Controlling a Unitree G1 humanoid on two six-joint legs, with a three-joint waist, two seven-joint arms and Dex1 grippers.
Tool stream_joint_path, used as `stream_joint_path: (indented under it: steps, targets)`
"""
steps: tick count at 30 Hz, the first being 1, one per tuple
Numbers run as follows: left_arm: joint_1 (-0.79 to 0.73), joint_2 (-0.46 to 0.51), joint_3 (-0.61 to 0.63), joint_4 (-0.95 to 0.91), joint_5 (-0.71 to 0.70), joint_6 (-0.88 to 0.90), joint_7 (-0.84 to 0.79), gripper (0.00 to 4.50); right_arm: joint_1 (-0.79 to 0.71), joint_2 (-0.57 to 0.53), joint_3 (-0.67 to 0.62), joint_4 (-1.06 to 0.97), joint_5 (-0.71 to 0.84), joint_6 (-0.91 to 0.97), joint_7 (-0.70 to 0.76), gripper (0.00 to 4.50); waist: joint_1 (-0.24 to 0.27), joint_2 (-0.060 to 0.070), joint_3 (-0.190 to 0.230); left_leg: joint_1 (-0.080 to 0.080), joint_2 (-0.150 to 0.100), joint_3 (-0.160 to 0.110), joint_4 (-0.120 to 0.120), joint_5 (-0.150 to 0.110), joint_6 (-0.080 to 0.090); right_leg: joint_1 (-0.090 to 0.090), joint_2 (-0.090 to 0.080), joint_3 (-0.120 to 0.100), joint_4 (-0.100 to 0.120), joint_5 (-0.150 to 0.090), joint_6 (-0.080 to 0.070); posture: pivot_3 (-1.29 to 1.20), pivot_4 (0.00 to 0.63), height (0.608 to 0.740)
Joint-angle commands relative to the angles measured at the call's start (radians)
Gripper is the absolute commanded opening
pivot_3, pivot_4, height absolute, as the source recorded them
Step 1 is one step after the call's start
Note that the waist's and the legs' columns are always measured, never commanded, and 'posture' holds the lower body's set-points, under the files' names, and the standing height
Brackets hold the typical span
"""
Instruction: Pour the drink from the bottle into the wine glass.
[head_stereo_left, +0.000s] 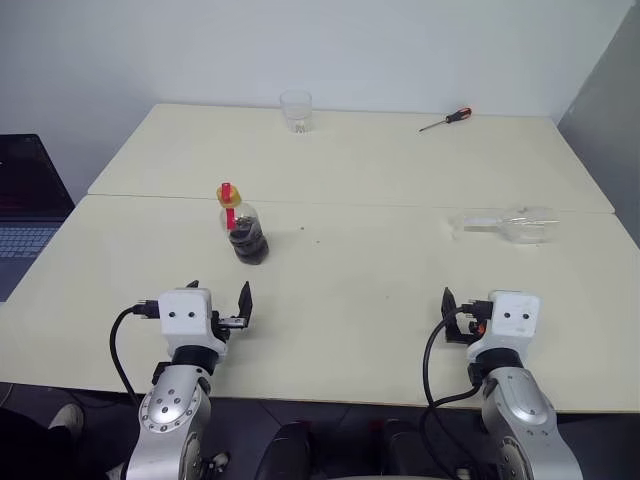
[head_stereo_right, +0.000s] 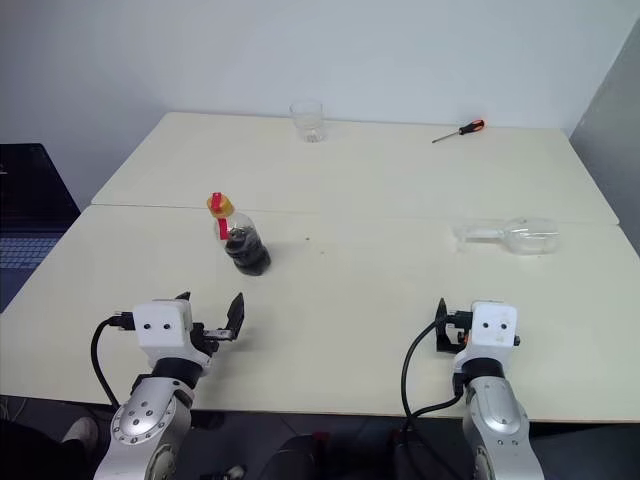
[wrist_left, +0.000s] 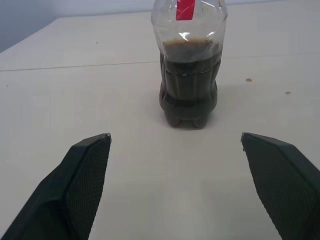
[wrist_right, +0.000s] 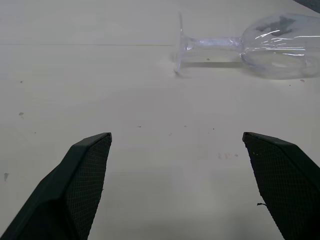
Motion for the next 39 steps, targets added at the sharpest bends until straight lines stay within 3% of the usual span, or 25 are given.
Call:
stream_joint_path:
  steps: [1,9,15,27,39]
  targets:
    - [-0.002,0.002,0.008,-0.026,-0.001,-0.017,0.002,4.43,-0.006,-0.001,-0.008,-0.024,-0.004,-0.009,0.000,4.50,0.000,0.000,0.000,0.000,0.000,0.000,0.000,0.000,0.000,0.000,0.000,0.000,0.000,0.000,0.000,0.00,0.150,0.740]
    - [-0.059,0.045,0.013,0.044,-0.024,-0.031,-0.059,4.43,-0.031,-0.013,-0.038,-0.010,0.074,-0.007,0.069,4.50,-0.001,0.000,0.000,0.000,0.000,0.000,0.000,0.000,0.000,0.000,0.000,0.000,0.000,0.000,0.000,0.00,0.150,0.740]
    - [-0.210,0.099,0.036,0.245,0.007,-0.130,-0.059,4.43,-0.062,-0.158,-0.012,-0.051,0.199,-0.023,0.292,4.50,-0.002,0.000,0.000,0.000,-0.001,0.001,0.001,0.000,0.000,0.001,0.001,-0.002,0.000,0.000,0.000,0.00,0.150,0.740]
    - [-0.449,0.087,-0.025,0.569,0.086,-0.340,-0.030,4.43,-0.150,-0.361,-0.054,-0.028,0.428,-0.117,0.619,4.50,0.000,-0.001,0.000,0.001,-0.001,0.002,0.002,0.000,0.000,0.002,0.001,-0.003,0.001,0.002,0.001,0.00,0.150,0.740]
    - [-0.598,0.082,-0.029,0.795,0.087,-0.458,-0.016,4.43,-0.256,-0.429,-0.021,0.002,0.512,-0.154,0.745,4.50,0.002,-0.002,0.001,0.001,-0.002,0.003,0.004,0.000,0.000,0.002,0.001,-0.004,0.001,0.005,-0.001,0.00,0.150,0.740]
